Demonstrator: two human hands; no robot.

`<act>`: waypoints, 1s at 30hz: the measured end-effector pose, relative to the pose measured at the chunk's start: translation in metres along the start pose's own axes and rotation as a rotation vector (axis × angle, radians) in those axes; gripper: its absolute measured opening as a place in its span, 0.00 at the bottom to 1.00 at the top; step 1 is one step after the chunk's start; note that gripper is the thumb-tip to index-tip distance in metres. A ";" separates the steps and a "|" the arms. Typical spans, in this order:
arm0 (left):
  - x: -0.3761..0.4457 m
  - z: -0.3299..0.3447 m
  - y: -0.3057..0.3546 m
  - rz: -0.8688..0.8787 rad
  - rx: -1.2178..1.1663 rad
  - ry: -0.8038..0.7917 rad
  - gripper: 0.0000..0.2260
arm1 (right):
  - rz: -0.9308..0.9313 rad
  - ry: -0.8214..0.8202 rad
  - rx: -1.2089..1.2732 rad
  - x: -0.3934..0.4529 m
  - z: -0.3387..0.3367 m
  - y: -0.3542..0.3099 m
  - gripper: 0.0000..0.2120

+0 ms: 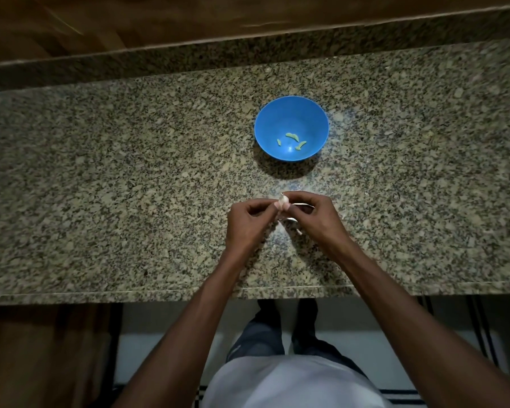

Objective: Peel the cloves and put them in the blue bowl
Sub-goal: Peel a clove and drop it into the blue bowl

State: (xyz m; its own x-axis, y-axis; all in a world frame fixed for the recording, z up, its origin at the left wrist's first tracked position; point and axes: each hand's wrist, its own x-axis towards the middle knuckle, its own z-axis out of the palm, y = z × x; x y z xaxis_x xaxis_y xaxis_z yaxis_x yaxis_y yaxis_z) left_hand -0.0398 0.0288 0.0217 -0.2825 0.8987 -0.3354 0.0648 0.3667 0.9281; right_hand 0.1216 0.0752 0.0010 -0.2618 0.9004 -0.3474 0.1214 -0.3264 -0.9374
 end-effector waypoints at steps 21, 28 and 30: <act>0.006 0.012 -0.009 -0.366 -0.374 0.153 0.07 | 0.003 0.110 -0.201 0.018 0.002 -0.002 0.11; -0.005 0.006 -0.001 -0.269 -0.478 0.164 0.11 | -0.129 0.139 -0.452 0.017 -0.002 -0.012 0.12; -0.007 0.008 -0.002 -0.280 -0.544 0.154 0.11 | -0.043 0.127 -0.324 0.004 -0.005 -0.013 0.14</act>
State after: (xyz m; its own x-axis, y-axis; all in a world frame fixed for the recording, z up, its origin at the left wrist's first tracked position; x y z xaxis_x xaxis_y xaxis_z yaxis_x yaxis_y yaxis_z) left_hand -0.0299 0.0234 0.0208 -0.3554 0.7266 -0.5880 -0.5165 0.3716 0.7714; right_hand 0.1234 0.0848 0.0121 -0.1544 0.9467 -0.2829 0.4160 -0.1974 -0.8877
